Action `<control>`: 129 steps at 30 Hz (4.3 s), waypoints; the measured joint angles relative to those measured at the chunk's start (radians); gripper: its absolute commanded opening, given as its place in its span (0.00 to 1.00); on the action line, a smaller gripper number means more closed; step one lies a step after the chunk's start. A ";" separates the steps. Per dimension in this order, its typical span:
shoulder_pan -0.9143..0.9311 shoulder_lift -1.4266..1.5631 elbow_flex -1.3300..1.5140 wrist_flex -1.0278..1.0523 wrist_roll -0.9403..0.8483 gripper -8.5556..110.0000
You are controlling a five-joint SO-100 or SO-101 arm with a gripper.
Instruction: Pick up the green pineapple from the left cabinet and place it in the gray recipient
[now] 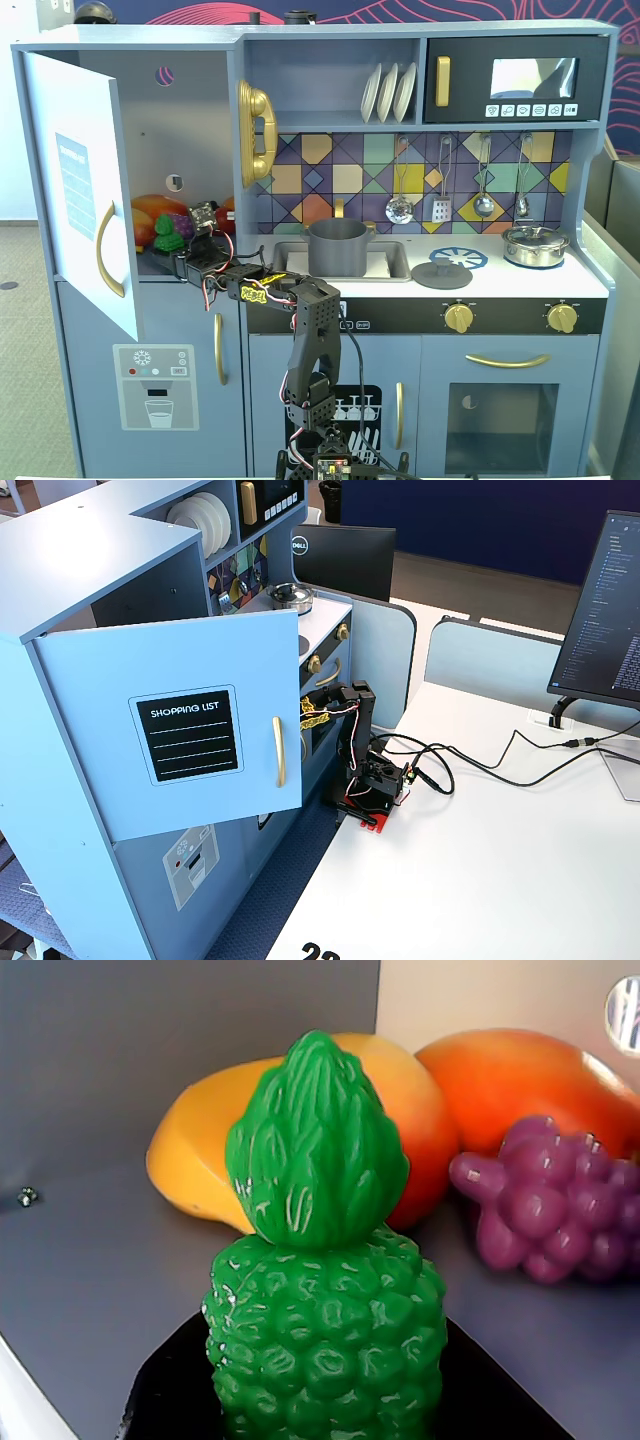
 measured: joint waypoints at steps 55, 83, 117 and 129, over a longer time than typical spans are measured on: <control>0.762 0.433 -0.106 0.485 0.032 0.07; 0.830 0.426 0.018 0.548 0.097 0.43; 0.773 1.249 0.538 1.595 0.089 0.07; 0.769 1.401 1.054 1.557 0.153 0.08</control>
